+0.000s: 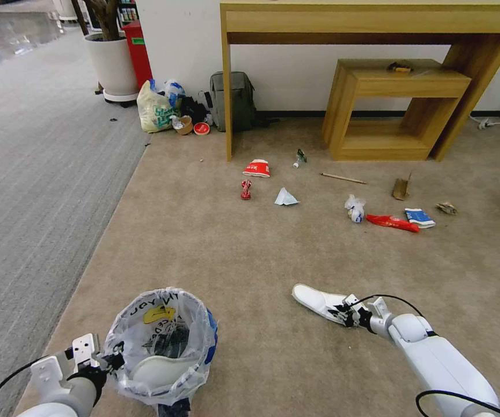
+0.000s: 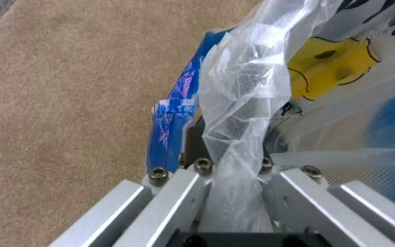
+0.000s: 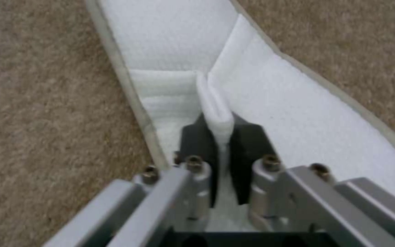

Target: Pick up the trash bin and place the garbage on the floor into it.

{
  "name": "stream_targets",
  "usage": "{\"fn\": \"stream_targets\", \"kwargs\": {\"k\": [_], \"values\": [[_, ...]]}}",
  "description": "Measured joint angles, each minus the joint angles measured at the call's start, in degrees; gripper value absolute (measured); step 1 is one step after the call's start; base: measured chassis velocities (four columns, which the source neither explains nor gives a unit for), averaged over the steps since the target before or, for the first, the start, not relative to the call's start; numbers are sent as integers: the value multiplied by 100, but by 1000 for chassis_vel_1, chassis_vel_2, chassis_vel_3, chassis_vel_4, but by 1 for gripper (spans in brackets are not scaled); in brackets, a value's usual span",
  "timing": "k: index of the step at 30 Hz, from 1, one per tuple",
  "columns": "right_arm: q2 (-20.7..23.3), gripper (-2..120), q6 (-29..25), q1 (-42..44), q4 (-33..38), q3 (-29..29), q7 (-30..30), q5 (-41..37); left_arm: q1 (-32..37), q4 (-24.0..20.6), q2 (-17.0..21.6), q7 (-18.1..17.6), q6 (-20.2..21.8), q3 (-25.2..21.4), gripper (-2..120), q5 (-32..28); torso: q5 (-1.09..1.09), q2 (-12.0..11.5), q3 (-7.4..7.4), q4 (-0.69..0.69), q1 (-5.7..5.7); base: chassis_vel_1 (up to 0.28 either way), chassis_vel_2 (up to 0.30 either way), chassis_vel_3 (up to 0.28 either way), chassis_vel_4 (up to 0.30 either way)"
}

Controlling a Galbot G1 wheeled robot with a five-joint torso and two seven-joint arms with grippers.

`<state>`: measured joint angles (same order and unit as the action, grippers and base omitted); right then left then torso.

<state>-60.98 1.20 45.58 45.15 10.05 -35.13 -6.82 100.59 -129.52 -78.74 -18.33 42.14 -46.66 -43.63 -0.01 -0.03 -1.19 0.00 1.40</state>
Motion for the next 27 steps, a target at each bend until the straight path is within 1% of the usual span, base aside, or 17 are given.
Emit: {"fn": "stream_targets", "kwargs": {"k": [1, 11, 14, 17, 20, 21, 24, 25, 27], "values": [[-1, 0, -1, 31, 15, 35, 12, 10, -2, -5, 7, 0, 0, 0, 0, 0, 0, 0, 0, 0, 0, 0, 0, 0, 0], [-12, 0, -166, 315, 308, 333, 228, 196, 1, -10, -4, 0, 0, 53, 0, 49, 2, 0, -1, -3, 0, 0, 0, 0, 0], [0, 0, -278, 467, 637, 508, 406, 282, -9, -20, -5, 5, 0, 57, 0, 55, 1, 0, -1, -2, 0, 0, 0, 0, 0], [17, 0, -291, 518, 768, 566, 454, 282, -19, -20, -5, 6, 0, 59, 0, 59, 1, 0, -1, -2, 0, 0, 0, 0, 0], [140, 0, -346, 646, 1188, 692, 527, 280, -35, -23, -15, 10, 0, 79, 0, 79, 0, 0, -1, -3, 0, 0, 0, 0, 0], [140, 0, -346, 646, 1188, 692, 527, 280, -35, -23, -15, 10, 0, 79, 0, 79, 0, 0, -1, -3, 0, 0, 0, 0, 0], [194, 0, -524, 680, 1504, 803, 587, 273, -53, -23, -24, 12, 0, 98, 0, 113, 0, 0, -2, -2, 0, 0, 0, 0, 0], [194, 0, -524, 680, 1504, 803, 587, 273, -53, -23, -24, 12, 0, 98, 0, 113, 0, 0, -2, -2, 0, 0, 0, 0, 0], [276, 0, -551, 711, 1954, 843, 643, 52, -74, -18, -20, 12, 0, 127, 0, 158, 1, 0, -1, -2, 0, 0, 0, 0, 0]]}}
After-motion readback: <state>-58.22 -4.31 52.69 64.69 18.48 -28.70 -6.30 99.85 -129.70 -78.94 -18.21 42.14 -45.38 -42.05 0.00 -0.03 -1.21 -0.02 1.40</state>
